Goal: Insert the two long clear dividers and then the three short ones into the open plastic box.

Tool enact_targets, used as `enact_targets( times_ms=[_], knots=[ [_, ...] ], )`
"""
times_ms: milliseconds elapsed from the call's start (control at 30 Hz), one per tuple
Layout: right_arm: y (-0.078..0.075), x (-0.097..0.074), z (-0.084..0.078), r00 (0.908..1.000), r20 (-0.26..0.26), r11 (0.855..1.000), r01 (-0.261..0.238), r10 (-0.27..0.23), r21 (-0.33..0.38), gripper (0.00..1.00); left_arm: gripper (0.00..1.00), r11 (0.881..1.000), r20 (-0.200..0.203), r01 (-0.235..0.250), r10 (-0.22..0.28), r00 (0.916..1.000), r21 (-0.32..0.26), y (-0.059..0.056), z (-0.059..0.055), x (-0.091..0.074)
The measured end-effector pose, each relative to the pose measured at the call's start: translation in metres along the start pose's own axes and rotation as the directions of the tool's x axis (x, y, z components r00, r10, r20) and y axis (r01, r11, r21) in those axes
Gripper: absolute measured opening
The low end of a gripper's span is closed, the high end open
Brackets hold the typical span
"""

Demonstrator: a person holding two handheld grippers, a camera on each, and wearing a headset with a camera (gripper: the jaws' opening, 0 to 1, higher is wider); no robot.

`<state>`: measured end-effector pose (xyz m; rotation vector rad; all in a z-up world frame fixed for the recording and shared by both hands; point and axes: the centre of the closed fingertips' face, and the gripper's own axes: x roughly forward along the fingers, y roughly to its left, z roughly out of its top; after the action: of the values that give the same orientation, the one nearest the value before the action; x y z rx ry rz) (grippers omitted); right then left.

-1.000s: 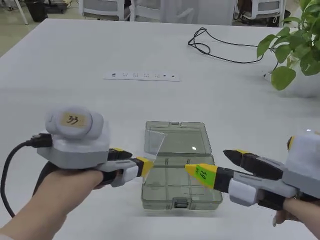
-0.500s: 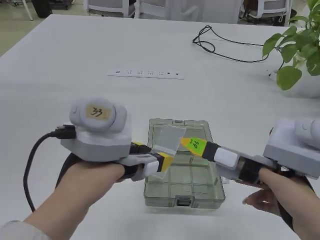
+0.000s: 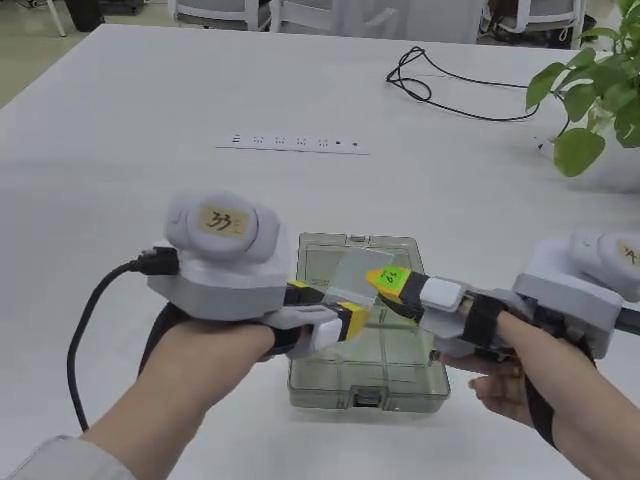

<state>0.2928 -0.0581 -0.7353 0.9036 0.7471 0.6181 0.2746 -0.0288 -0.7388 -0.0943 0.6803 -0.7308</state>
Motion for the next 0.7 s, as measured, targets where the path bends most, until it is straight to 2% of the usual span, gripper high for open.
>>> enact_targets(
  times_ms=[400,700],
  knots=[
    [0.002,0.001,-0.007,0.9996,-0.027,1.000,-0.004,0.005,0.026,0.08,0.30,1.000,0.000,0.017,-0.017,0.9999,-0.009,-0.006,-0.002,0.003],
    [0.005,0.001,-0.011,0.9993,-0.036,1.000,0.009,-0.009,-0.004,0.03,0.30,1.000,-0.003,0.024,-0.024,0.9997,-0.012,-0.008,-0.003,0.004]
  ],
)
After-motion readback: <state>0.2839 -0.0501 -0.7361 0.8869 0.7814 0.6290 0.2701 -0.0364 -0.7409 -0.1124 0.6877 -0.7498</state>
